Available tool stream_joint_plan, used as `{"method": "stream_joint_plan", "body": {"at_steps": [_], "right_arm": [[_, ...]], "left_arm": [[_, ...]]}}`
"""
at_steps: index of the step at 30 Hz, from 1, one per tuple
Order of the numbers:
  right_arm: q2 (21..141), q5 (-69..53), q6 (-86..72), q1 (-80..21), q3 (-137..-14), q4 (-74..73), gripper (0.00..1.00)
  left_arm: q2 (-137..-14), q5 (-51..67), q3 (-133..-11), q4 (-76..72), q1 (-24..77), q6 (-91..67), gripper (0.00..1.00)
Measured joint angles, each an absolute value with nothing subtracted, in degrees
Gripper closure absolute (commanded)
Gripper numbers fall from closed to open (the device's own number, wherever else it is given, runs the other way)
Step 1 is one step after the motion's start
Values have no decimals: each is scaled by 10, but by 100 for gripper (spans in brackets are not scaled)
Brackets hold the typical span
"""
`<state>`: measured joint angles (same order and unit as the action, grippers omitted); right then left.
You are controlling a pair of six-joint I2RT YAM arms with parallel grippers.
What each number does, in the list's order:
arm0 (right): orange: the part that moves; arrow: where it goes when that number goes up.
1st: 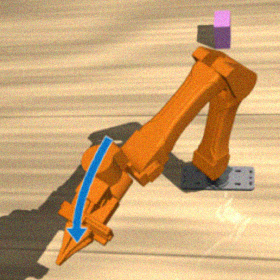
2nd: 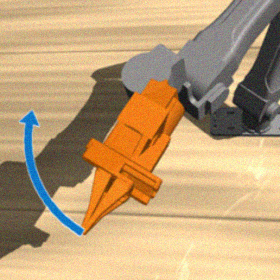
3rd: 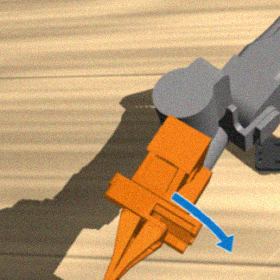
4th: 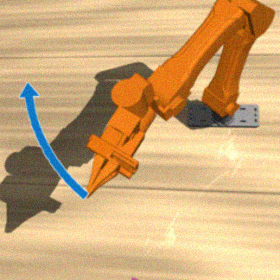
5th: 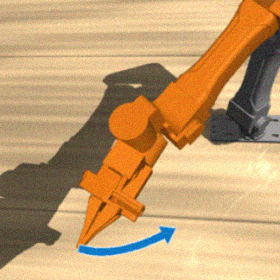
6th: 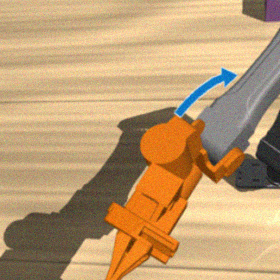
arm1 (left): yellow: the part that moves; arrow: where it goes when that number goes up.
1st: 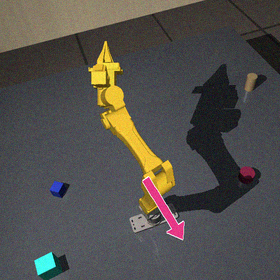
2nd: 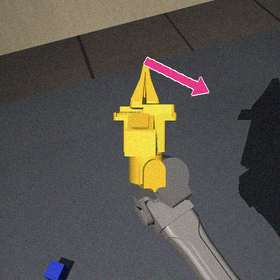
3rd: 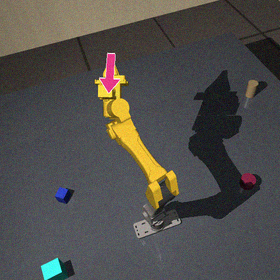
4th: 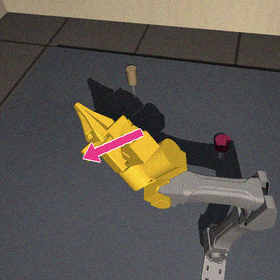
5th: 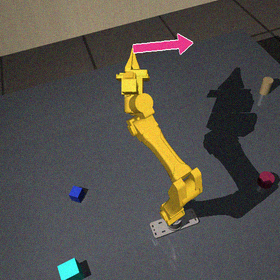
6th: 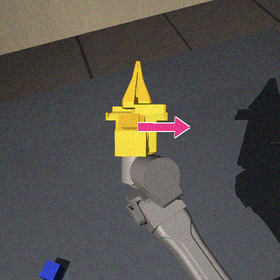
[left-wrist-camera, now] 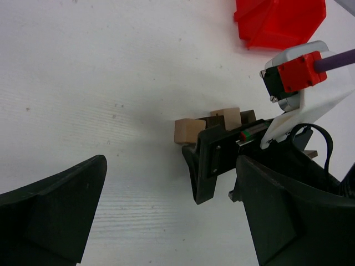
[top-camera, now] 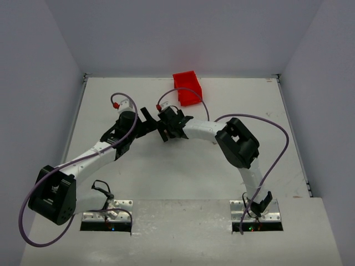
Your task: Build the wood block tower
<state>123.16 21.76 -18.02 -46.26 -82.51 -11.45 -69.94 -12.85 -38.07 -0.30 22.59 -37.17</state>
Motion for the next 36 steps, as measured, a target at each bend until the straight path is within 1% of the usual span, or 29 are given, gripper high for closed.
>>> {"method": "stream_joint_plan", "body": {"at_steps": [2,5,9,13,27,33,36], "right_arm": [[1240,226,-185,-463,-838,-120,10],[1242,237,-192,-463,-841,-125,15],[1237,246,-197,-463,-831,-120,25],[1234,252,-197,-463,-826,-123,30],[1222,231,-211,-467,-817,-125,40],[1226,219,-215,-467,-834,-136,40],[1228,219,-215,-467,-842,-137,44]], "left_arm": [[-695,-132,-378,-2,226,-370,0],[-689,-138,-374,-2,226,-368,0],[-689,-139,-374,-2,226,-365,0],[-689,-139,-374,-2,226,-365,0],[-689,-135,-367,-6,226,-365,0],[-689,-135,-367,-6,226,-365,0],[-689,-135,-367,-6,226,-364,0]]}}
